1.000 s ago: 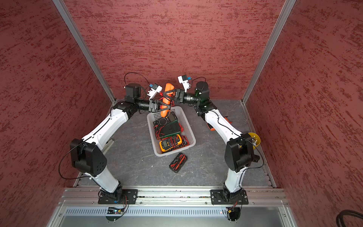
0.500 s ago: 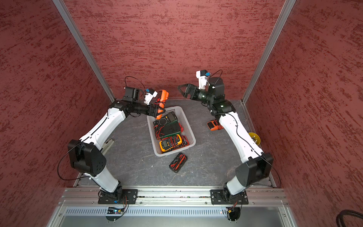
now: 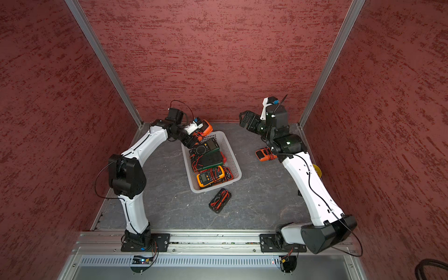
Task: Put the multimeter into the basket
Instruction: Place the multimeter in the basket.
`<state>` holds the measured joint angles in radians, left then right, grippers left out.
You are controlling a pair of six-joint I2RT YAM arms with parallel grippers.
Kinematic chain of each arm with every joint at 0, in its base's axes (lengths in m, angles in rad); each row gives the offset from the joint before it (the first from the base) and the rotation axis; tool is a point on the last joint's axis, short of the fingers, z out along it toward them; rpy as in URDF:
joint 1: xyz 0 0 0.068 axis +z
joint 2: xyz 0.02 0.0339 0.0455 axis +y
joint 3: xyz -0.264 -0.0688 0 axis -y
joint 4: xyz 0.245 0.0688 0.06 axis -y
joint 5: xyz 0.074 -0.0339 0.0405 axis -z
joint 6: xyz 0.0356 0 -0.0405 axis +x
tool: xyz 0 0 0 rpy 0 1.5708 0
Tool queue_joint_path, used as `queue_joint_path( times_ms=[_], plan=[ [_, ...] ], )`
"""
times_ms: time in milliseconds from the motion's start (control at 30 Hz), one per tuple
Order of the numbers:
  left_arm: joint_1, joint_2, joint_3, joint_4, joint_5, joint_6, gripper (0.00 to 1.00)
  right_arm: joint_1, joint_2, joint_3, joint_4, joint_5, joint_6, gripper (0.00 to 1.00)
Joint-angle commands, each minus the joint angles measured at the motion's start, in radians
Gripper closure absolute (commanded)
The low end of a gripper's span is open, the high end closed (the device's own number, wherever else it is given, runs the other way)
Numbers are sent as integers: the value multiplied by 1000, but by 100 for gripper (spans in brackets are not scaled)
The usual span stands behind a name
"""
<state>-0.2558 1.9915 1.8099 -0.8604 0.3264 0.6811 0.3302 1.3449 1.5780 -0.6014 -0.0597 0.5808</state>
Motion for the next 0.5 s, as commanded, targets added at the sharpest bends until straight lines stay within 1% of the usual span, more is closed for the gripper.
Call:
queue_joint_path(
  times_ms=[0, 100, 167, 233, 267, 300, 333, 367, 400, 467],
  plan=[
    [-18, 18, 56, 26, -36, 143, 64, 0, -55, -11, -56, 83, 19, 1],
    [-36, 61, 62, 10, -110, 193, 63, 1, -65, -9, -68, 90, 21, 1],
    [-42, 77, 55, 0, -134, 214, 61, -1, -65, 5, -94, 111, 18, 1],
    [-44, 84, 39, 5, -149, 228, 54, -1, -58, 24, -136, 151, 18, 1],
    [-48, 85, 28, 10, -161, 235, 53, -1, -52, 36, -162, 171, 22, 1],
    [-49, 87, 20, 19, -173, 240, 49, -1, -44, 48, -186, 188, 26, 1],
    [-52, 89, 12, 26, -184, 245, 36, -3, -38, 57, -205, 199, 30, 1],
    [-55, 89, 2, 40, -192, 247, 18, -3, -31, 64, -222, 209, 33, 1],
    [-57, 90, -8, 52, -198, 252, 7, -3, -24, 70, -237, 216, 35, 1],
    [-65, 94, -14, 60, -214, 257, 0, -3, -7, 83, -265, 229, 37, 1]
  ],
)
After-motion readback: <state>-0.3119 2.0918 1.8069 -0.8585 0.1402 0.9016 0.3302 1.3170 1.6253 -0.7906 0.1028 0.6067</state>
